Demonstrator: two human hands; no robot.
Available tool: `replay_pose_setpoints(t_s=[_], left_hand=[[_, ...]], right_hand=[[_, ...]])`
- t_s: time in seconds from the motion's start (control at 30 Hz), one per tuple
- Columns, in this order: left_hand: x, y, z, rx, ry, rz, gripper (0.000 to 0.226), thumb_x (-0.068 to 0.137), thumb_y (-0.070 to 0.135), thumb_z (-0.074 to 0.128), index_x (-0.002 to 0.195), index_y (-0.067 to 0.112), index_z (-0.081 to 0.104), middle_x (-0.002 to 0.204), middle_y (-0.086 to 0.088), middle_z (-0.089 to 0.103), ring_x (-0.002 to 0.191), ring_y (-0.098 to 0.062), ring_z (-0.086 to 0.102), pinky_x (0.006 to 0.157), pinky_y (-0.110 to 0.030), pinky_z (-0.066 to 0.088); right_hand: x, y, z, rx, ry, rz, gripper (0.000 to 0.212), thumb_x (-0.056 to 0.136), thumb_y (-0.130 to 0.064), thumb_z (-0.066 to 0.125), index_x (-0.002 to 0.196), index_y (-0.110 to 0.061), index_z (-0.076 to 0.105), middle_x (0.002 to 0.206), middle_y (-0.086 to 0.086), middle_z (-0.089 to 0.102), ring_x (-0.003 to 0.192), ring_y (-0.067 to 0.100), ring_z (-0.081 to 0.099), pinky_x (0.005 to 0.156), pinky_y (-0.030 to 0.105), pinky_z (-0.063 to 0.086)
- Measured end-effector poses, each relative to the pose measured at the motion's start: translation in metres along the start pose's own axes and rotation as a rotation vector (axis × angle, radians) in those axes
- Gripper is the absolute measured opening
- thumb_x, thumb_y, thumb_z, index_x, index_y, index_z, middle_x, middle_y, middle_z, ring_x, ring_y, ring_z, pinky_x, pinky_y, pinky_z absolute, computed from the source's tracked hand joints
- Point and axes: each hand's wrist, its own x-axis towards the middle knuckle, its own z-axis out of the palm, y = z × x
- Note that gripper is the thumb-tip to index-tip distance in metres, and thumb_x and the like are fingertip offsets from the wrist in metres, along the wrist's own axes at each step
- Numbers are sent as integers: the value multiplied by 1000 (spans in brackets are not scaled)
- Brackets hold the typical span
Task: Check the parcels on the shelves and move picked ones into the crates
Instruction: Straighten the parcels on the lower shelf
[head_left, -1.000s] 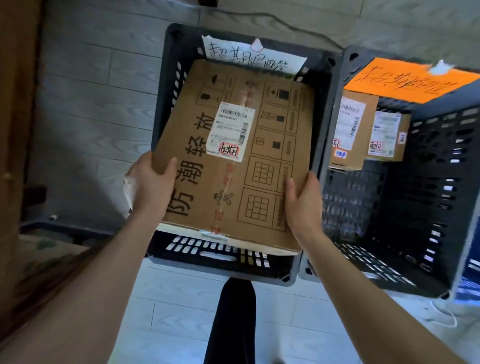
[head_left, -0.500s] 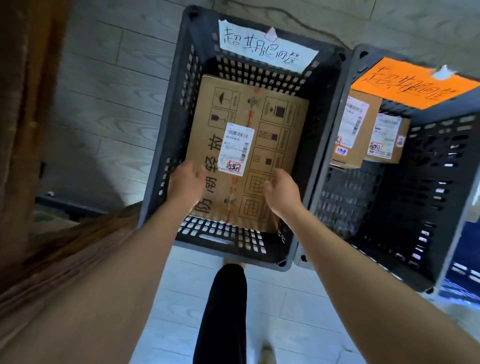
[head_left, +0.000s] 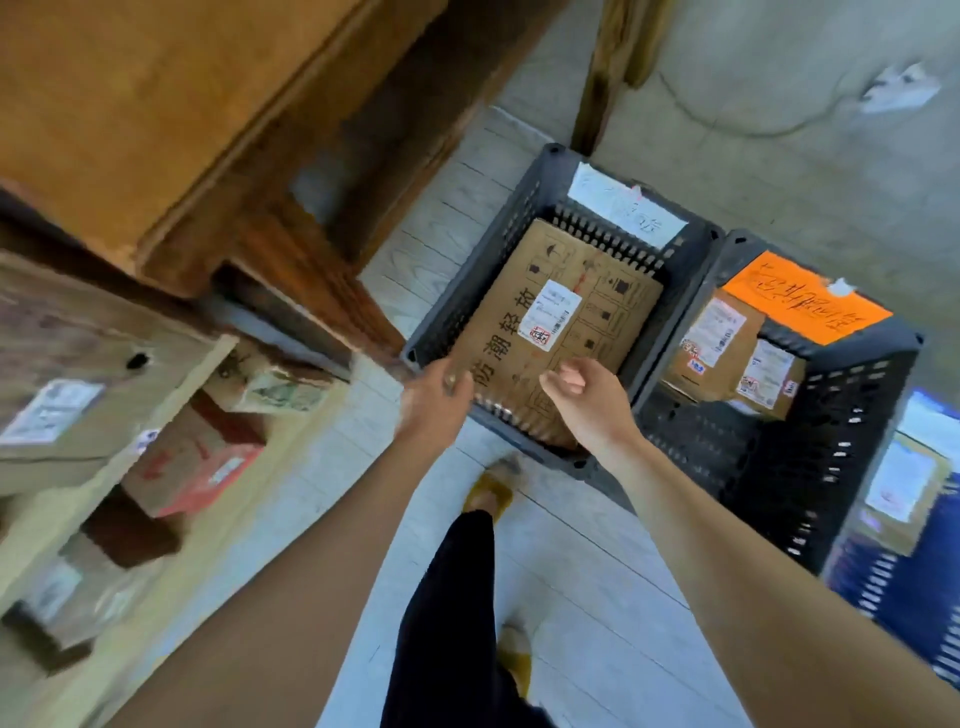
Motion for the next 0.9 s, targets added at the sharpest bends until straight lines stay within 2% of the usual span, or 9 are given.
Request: replay_pose_setpoints(t_s=[0.23,0.33,0.4,0.47,0.53,0.6,0.67,0.77,0.9], left_hand=[[-176,-88,-80,-305,178,-204,48,94,34,46,137,13,42,142,-5,46,126,-21,46,83,-13,34],[-233,-132,-121,-394,277,-313,45,94,29,47,130,2,48,138,-16,49,126,-28,47,96,-28,38],[-265,-167,-148,-408,352,-373,45,94,26,46,120,-11,46,132,-28,46,123,-37,44,98,-41,38],[-294,-204,-173,-408,433,-420,44,94,28,46,117,-10,47,128,-29,49,119,-38,47,95,-41,40],[-321,-243,-196,-409,489,-439,43,94,31,45,122,-2,50,127,-24,54,118,-35,50,86,-35,45],[-347,-282,-216,-450,537,-455,41,94,34,44,125,7,50,129,-16,56,116,-31,52,65,-24,44],[-369,-324,-236,-493,576,-463,41,94,35,45,128,13,50,130,-10,56,117,-27,53,61,-18,40],[-394,-388,-265,-529,606,-457,42,94,35,45,130,14,49,132,-9,55,120,-24,51,68,-13,39],[-412,-462,-305,-532,642,-468,41,94,31,47,130,10,49,129,-12,57,119,-26,51,85,-22,36]], right_hand=[[-156,-57,51,-97,-154,-159,40,91,-28,55,109,8,54,113,22,62,106,35,57,95,48,43],[-205,-80,94,-143,-225,-246,32,90,-22,57,86,10,54,86,24,58,90,35,54,80,36,39],[-235,-96,129,-179,-283,-299,27,89,-22,58,90,5,58,86,21,59,89,28,55,72,28,31],[-262,-109,168,-201,-341,-363,18,88,-23,60,77,-9,58,74,3,55,81,20,50,66,22,28],[-288,-120,211,-227,-382,-450,23,87,-24,61,69,-19,48,67,-11,46,78,15,46,65,20,28],[-316,-126,256,-233,-434,-493,14,87,-27,61,82,-14,56,80,-7,54,83,12,49,63,13,34],[-344,-127,303,-245,-477,-514,18,88,-30,59,90,-12,60,93,0,56,88,11,51,61,0,35],[-389,-124,377,-290,-523,-502,37,89,-32,58,113,-4,58,114,6,62,102,13,56,72,9,37],[-440,-112,466,-353,-562,-471,41,89,-30,58,119,-2,55,118,12,62,109,21,57,84,20,37]])
